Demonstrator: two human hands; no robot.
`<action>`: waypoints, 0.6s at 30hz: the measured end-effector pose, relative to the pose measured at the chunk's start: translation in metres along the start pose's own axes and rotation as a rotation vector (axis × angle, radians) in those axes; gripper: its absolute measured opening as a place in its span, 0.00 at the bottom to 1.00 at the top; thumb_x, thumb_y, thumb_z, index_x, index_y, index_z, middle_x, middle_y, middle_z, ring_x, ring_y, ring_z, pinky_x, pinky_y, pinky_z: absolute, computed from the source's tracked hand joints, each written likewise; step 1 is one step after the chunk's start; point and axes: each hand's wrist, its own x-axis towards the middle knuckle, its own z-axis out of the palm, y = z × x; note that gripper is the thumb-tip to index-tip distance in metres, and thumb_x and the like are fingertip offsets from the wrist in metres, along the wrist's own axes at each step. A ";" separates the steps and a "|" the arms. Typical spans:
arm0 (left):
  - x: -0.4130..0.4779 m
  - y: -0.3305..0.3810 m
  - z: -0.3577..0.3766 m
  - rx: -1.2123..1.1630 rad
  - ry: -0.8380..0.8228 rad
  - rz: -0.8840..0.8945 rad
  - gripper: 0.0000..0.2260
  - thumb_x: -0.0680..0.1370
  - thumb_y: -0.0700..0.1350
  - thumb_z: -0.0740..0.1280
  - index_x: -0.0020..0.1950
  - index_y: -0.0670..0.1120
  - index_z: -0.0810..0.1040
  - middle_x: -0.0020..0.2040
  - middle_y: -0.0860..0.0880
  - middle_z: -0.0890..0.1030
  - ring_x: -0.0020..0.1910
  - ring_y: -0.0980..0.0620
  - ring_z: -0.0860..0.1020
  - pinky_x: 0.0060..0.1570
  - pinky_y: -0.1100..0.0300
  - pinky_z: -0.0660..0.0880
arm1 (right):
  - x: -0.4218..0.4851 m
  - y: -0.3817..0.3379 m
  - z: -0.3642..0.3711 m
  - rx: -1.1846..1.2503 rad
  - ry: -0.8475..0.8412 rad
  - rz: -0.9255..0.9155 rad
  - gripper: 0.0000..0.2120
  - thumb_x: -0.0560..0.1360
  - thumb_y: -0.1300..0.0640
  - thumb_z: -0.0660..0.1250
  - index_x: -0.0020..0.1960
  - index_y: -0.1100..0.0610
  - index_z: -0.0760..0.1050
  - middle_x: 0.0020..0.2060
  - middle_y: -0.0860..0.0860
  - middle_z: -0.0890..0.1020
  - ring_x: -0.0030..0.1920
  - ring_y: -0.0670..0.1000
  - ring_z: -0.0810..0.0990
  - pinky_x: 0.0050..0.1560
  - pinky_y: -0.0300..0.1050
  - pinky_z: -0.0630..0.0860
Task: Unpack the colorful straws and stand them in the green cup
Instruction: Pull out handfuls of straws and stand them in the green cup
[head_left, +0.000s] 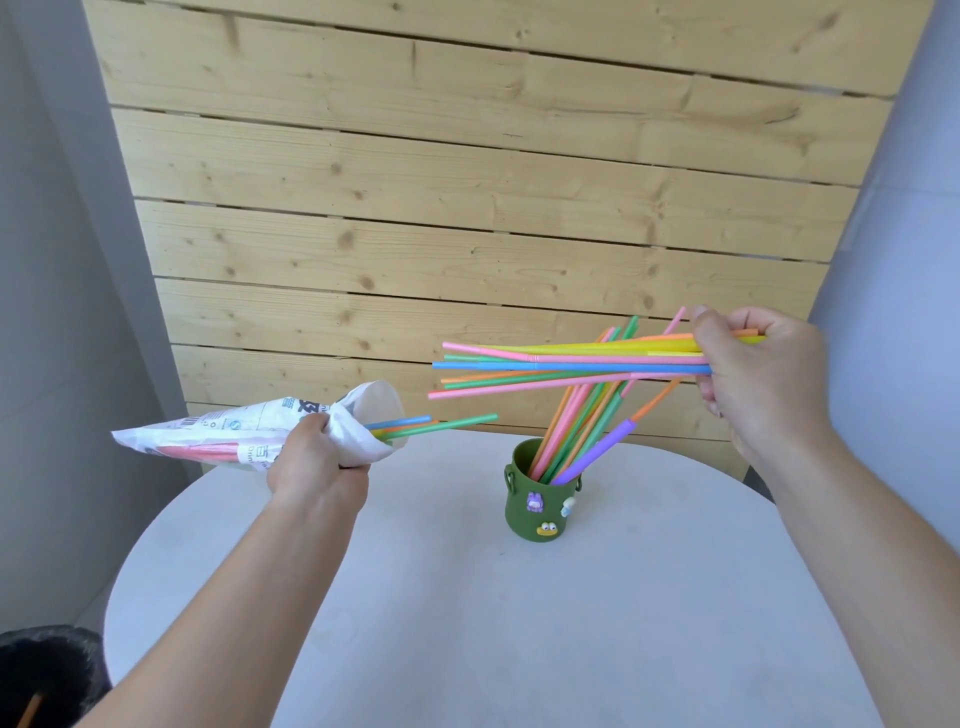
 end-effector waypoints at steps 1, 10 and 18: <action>-0.001 0.000 0.000 -0.001 -0.005 0.001 0.21 0.80 0.39 0.68 0.71 0.51 0.73 0.63 0.49 0.82 0.57 0.48 0.83 0.64 0.47 0.80 | 0.002 -0.001 -0.003 0.003 0.011 -0.006 0.17 0.75 0.49 0.71 0.30 0.52 0.72 0.24 0.50 0.69 0.19 0.51 0.67 0.23 0.38 0.64; 0.001 -0.001 -0.003 0.011 -0.040 -0.009 0.20 0.80 0.39 0.67 0.72 0.50 0.72 0.64 0.48 0.82 0.59 0.47 0.83 0.65 0.46 0.79 | 0.037 -0.010 -0.029 -0.140 -0.046 -0.196 0.16 0.75 0.47 0.72 0.34 0.55 0.76 0.24 0.52 0.72 0.17 0.46 0.69 0.29 0.43 0.70; -0.001 -0.007 -0.004 0.054 -0.088 -0.026 0.14 0.81 0.39 0.67 0.66 0.48 0.72 0.65 0.47 0.82 0.60 0.46 0.83 0.67 0.45 0.78 | 0.079 -0.017 -0.025 -0.321 -0.291 -0.306 0.16 0.76 0.50 0.73 0.35 0.58 0.76 0.24 0.53 0.72 0.20 0.47 0.67 0.22 0.36 0.65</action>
